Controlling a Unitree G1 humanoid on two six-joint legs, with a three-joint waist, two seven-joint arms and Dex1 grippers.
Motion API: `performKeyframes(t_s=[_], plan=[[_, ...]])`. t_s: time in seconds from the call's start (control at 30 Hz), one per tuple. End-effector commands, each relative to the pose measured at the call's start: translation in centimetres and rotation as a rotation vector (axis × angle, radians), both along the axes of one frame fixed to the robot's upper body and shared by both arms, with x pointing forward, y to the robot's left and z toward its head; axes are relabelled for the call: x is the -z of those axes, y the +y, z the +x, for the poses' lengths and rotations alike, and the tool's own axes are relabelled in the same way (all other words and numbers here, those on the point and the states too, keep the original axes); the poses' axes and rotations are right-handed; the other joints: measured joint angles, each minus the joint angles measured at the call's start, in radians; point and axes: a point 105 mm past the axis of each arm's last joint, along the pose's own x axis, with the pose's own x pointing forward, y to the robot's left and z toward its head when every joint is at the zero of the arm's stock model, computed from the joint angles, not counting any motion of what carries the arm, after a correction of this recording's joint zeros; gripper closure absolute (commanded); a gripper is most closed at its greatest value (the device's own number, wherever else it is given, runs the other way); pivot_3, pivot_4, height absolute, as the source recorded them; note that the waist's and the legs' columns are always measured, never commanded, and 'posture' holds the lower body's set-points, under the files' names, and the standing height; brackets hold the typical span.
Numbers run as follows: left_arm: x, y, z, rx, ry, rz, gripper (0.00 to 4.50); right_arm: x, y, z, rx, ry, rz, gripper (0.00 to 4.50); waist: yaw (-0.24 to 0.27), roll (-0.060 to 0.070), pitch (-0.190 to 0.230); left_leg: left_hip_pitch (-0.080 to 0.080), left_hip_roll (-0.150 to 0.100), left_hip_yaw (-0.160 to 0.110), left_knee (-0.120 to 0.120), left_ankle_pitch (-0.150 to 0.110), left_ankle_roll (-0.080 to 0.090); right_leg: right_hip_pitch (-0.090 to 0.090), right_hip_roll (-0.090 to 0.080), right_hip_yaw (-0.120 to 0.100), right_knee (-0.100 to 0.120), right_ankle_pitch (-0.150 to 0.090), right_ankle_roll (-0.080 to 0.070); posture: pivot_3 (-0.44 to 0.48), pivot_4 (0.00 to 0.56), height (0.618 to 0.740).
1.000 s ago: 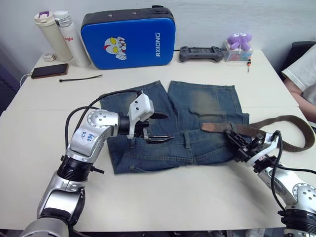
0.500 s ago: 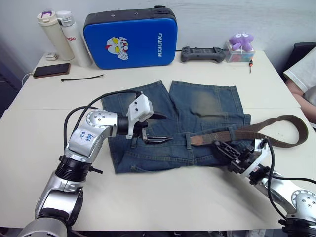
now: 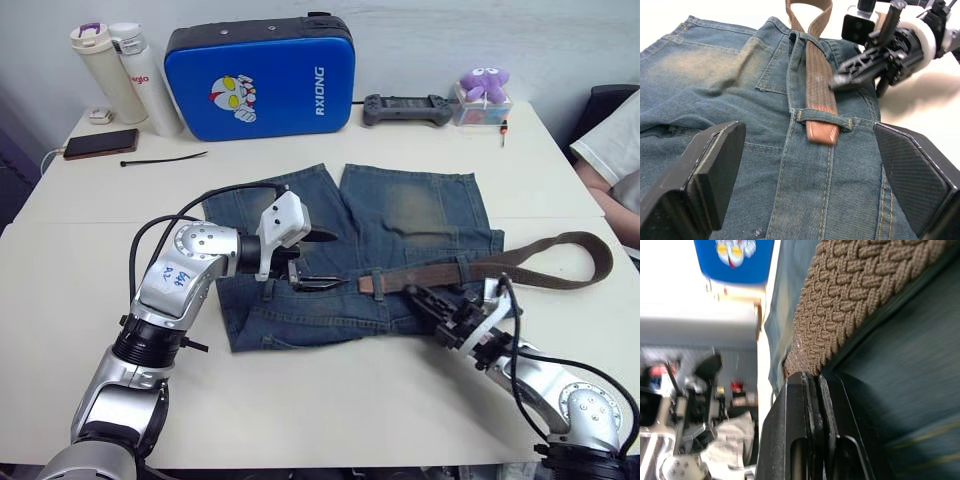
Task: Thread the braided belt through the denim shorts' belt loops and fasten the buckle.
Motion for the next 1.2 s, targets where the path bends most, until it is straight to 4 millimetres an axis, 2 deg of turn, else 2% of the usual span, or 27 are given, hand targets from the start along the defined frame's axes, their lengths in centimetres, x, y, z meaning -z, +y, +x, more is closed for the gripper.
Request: performKeyframes(t_s=[0.03,0.17,0.33,0.43,0.47,0.53,0.7,1.0,1.2], plan=[[-0.7,-0.1,-0.3,0.01,-0.041,-0.012,0.0,-0.6,2.1,-0.3,-0.031,-0.017,-0.044,4.38,-0.001,0.0,0.0,0.0,0.0,0.0,0.0,0.0,0.0,0.0,0.0,0.0,0.0,0.0,0.0,0.0,0.15,0.739],[-0.8,0.0,-0.3,0.007,-0.041,-0.011,0.0,-0.4,3.3,-0.7,-0.054,-0.021,-0.086,4.38,0.001,0.0,0.0,-0.001,0.0,0.0,0.0,0.0,0.0,0.0,0.0,0.0,0.0,0.0,0.0,0.0,0.15,0.739],[-0.6,0.2,-0.3,0.006,-0.038,-0.007,0.0,-0.6,1.9,-0.4,0.018,-0.023,-0.066,4.38,-0.005,0.0,0.0,0.0,0.0,0.0,0.0,0.0,0.0,0.0,0.0,0.0,0.0,0.0,0.0,0.0,0.15,0.739],[-0.7,0.1,-0.3,0.01,-0.038,-0.008,0.0,-2.1,0.5,-0.3,0.08,-0.051,0.017,3.64,-0.005,0.0,0.0,0.0,0.0,0.0,0.0,0.0,0.0,0.0,0.0,0.0,0.0,0.0,0.0,0.0,0.15,0.739],[-0.7,0.1,-0.2,0.01,-0.038,-0.008,0.0,-2.5,0.1,-0.3,0.098,-0.06,0.02,3.12,-0.005,0.0,0.0,0.0,0.0,0.0,0.0,0.0,0.0,0.0,0.0,0.0,0.0,0.0,0.0,0.0,0.15,0.739],[-0.7,0.0,-0.2,0.011,-0.039,-0.009,0.0,-2.9,-0.9,-0.3,0.144,-0.055,0.048,2.42,-0.005,0.0,0.0,0.0,0.0,0.0,0.0,0.0,0.0,0.0,0.0,0.0,0.0,0.0,0.0,0.0,0.15,0.739],[-0.7,-0.2,-0.1,0.019,-0.043,-0.01,0.0,-2.4,-3.0,-0.2,0.225,-0.026,0.059,2.42,-0.005,0.0,0.0,0.0,0.0,0.0,0.0,0.0,0.0,0.0,0.0,0.0,0.0,0.0,0.0,0.0,0.15,0.739],[-1.0,-0.3,-0.1,0.026,-0.052,-0.01,0.0,-0.3,-4.3,1.8,0.322,0.03,0.035,2.42,-0.011,0.0,0.0,0.0,0.0,0.0,0.0,0.0,0.0,0.0,0.0,0.0,0.0,0.0,0.0,0.0,0.15,0.739],[-1.0,-0.2,0.0,0.02,-0.057,-0.009,0.0,1.0,-5.2,2.0,0.386,0.065,0.021,2.42,-0.011,0.0,0.0,0.0,0.0,0.0,0.0,0.0,0.0,0.0,0.0,0.0,0.0,0.0,0.0,0.0,0.15,0.739]])
